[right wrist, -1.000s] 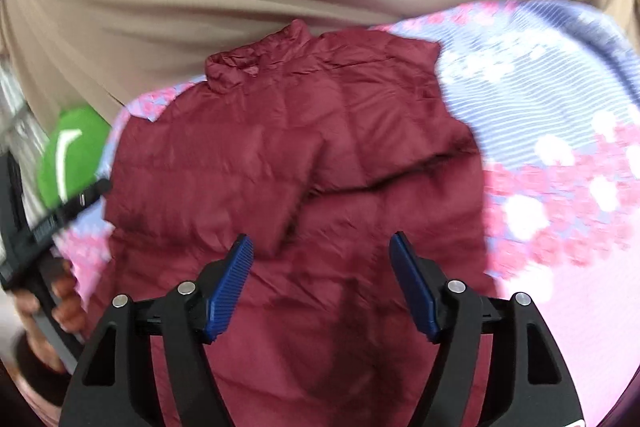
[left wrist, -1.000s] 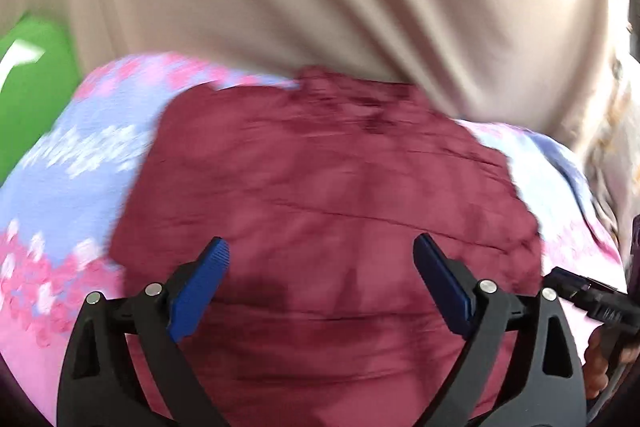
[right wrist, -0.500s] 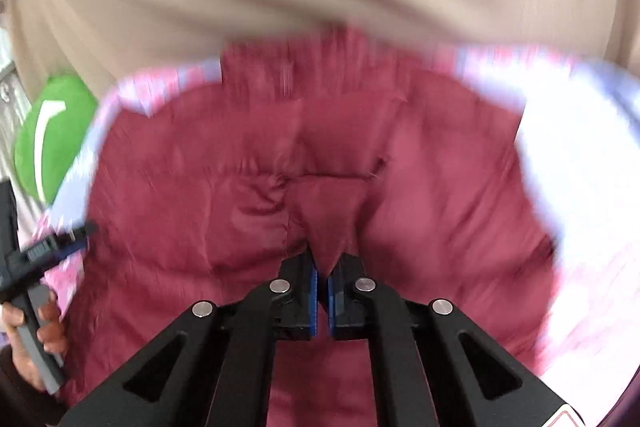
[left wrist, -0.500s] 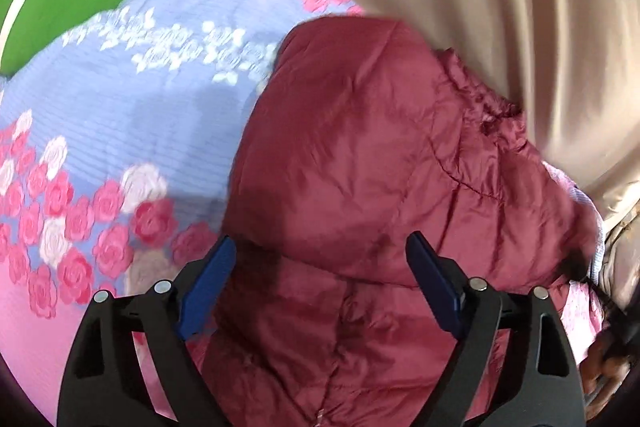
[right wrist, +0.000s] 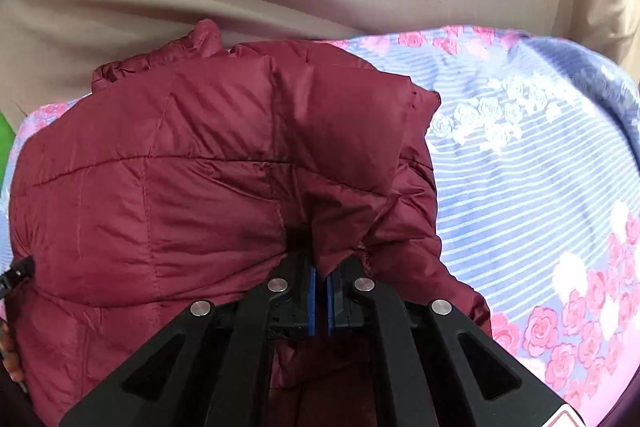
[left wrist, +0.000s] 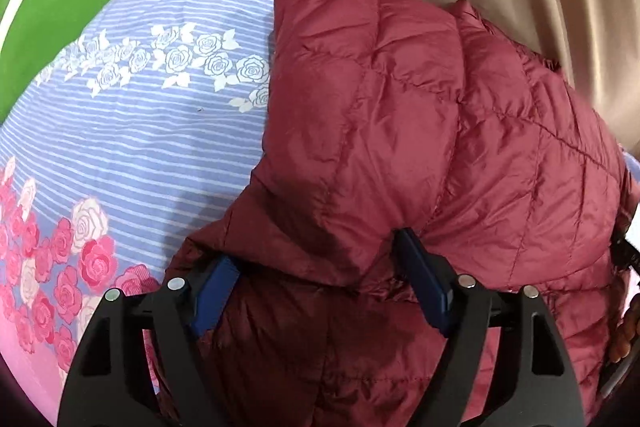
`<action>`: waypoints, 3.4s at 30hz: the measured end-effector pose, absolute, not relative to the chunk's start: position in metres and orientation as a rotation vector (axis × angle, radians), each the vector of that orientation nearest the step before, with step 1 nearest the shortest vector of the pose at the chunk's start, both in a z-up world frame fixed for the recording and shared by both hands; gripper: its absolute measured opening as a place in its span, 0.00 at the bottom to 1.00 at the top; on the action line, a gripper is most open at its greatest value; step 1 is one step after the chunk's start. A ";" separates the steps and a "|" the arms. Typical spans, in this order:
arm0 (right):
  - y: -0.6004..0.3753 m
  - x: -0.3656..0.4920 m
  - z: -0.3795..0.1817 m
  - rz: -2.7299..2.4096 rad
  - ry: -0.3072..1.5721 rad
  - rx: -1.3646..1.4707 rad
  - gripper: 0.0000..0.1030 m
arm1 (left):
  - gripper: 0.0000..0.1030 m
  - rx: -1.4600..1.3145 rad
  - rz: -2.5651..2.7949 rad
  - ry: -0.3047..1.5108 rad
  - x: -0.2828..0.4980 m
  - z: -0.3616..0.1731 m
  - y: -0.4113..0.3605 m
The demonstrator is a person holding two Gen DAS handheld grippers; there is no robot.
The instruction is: Fold large clothes
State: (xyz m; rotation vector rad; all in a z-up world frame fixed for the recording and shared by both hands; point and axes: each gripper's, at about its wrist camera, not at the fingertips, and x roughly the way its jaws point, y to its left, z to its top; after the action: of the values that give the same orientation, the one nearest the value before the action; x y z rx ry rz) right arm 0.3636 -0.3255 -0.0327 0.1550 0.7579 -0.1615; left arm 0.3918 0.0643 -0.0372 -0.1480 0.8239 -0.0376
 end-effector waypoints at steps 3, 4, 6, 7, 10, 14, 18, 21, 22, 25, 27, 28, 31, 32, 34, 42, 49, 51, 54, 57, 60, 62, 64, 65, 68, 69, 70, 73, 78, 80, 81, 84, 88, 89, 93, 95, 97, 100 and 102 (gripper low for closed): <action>-0.323 0.360 -0.029 -0.157 0.765 0.147 0.02 | 0.71 -0.132 -0.029 0.813 0.387 -0.033 0.063; -0.325 0.356 -0.025 -0.158 0.762 0.161 0.04 | 0.69 -0.118 -0.022 0.793 0.381 -0.028 0.063; -0.338 0.342 -0.008 -0.167 0.717 0.206 0.09 | 0.68 -0.100 -0.013 0.733 0.366 -0.011 0.067; -0.338 0.338 0.001 -0.171 0.687 0.216 0.13 | 0.68 -0.106 -0.023 0.703 0.360 -0.003 0.070; -0.335 0.329 0.033 -0.139 0.616 0.208 0.16 | 0.70 -0.114 -0.042 0.630 0.350 0.027 0.072; -0.305 0.353 0.054 -0.014 0.596 0.205 0.16 | 0.71 -0.092 -0.046 0.625 0.376 0.042 0.056; -0.286 0.395 0.023 -0.005 0.688 0.188 0.15 | 0.71 -0.092 -0.007 0.715 0.412 0.014 0.046; -0.299 0.409 -0.003 -0.066 0.709 0.166 0.00 | 0.78 -0.113 0.011 0.769 0.431 -0.014 0.054; -0.309 0.409 -0.009 -0.080 0.705 0.183 0.00 | 0.81 -0.125 0.009 0.770 0.433 -0.020 0.057; -0.345 0.401 -0.014 -0.115 0.697 0.260 0.00 | 0.82 -0.183 -0.008 0.776 0.435 -0.024 0.071; -0.360 0.388 -0.008 -0.156 0.684 0.286 0.00 | 0.82 -0.165 0.023 0.772 0.431 -0.021 0.073; -0.365 0.379 -0.003 -0.184 0.676 0.286 0.00 | 0.82 -0.151 0.042 0.766 0.426 -0.018 0.074; -0.370 0.334 0.013 -0.245 0.658 0.208 0.15 | 0.80 -0.106 0.063 0.745 0.399 -0.004 0.079; -0.369 0.316 0.016 -0.235 0.660 0.188 0.17 | 0.80 -0.084 0.064 0.734 0.387 0.001 0.080; -0.370 0.266 0.018 -0.187 0.683 0.163 0.31 | 0.80 -0.047 0.069 0.713 0.363 0.011 0.083; -0.364 0.090 -0.012 -0.140 0.784 0.133 0.72 | 0.92 -0.021 0.027 0.822 0.251 0.008 0.110; -0.352 0.010 -0.050 -0.038 0.893 0.247 0.72 | 0.92 -0.148 -0.133 1.072 0.151 -0.050 0.150; -0.349 0.006 -0.056 -0.012 0.900 0.290 0.72 | 0.88 -0.102 -0.156 1.050 0.131 -0.050 0.146; -0.344 0.004 -0.065 -0.012 0.908 0.324 0.33 | 0.60 -0.047 -0.163 1.047 0.116 -0.051 0.139; -0.343 -0.002 -0.062 0.013 0.895 0.367 0.04 | 0.10 -0.047 -0.196 1.059 0.109 -0.047 0.138; -0.338 -0.015 -0.048 0.011 0.888 0.326 0.03 | 0.04 -0.023 -0.214 1.058 0.094 -0.041 0.139; -0.335 -0.033 -0.041 0.012 0.901 0.293 0.02 | 0.03 0.002 -0.233 1.062 0.079 -0.037 0.142; -0.334 -0.056 -0.037 0.017 0.927 0.261 0.02 | 0.03 0.007 -0.252 1.076 0.051 -0.035 0.147; -0.334 -0.067 -0.036 0.016 0.946 0.247 0.02 | 0.03 0.001 -0.258 1.085 0.042 -0.035 0.148; -0.334 -0.101 -0.041 0.015 1.039 0.196 0.03 | 0.05 -0.051 -0.302 1.147 0.005 -0.034 0.159; -0.332 -0.110 -0.043 0.014 1.083 0.169 0.04 | 0.08 -0.055 -0.293 1.145 -0.001 -0.030 0.160; -0.331 -0.114 -0.043 0.012 1.104 0.148 0.04 | 0.08 -0.047 -0.279 1.128 -0.005 -0.021 0.163; -0.338 -0.112 -0.021 -0.064 1.045 0.067 0.16 | 0.23 -0.014 -0.233 0.995 -0.001 0.020 0.166; -0.354 -0.071 0.056 -0.076 0.748 0.096 0.35 | 0.57 0.054 -0.221 0.745 0.051 0.090 0.139; -0.351 -0.038 0.073 -0.030 0.671 0.110 0.39 | 0.59 0.073 -0.244 0.687 0.089 0.104 0.113; -0.347 -0.017 0.079 -0.002 0.644 0.121 0.39 | 0.60 0.089 -0.266 0.670 0.109 0.108 0.100; -0.334 0.057 0.085 0.072 0.616 0.152 0.30 | 0.60 0.120 -0.302 0.651 0.166 0.109 0.054; -0.308 0.154 0.075 0.150 0.634 0.148 0.00 | 0.59 0.127 -0.318 0.663 0.250 0.091 -0.002; -0.300 0.176 0.069 0.166 0.644 0.140 0.00 | 0.56 0.132 -0.324 0.673 0.268 0.085 -0.014; -0.266 0.265 0.036 0.209 0.716 0.143 0.00 | 0.54 0.132 -0.332 0.762 0.344 0.049 -0.054; -0.248 0.304 0.013 0.219 0.784 0.117 0.00 | 0.47 0.141 -0.321 0.811 0.373 0.030 -0.067; -0.238 0.330 -0.004 0.213 0.829 0.096 0.00 | 0.46 0.164 -0.288 0.830 0.397 0.012 -0.076; -0.231 0.365 -0.023 0.193 0.869 0.082 0.00 | 0.46 0.188 -0.244 0.839 0.421 -0.006 -0.079; -0.240 0.384 -0.028 0.183 0.863 0.111 0.00 | 0.48 0.182 -0.224 0.832 0.439 -0.015 -0.076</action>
State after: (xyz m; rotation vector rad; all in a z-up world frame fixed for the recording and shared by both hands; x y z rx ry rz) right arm 0.3839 -0.2398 -0.0283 0.1111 0.8632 0.1831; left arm 0.4387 -0.0762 -0.0149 0.1818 0.8318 -0.2236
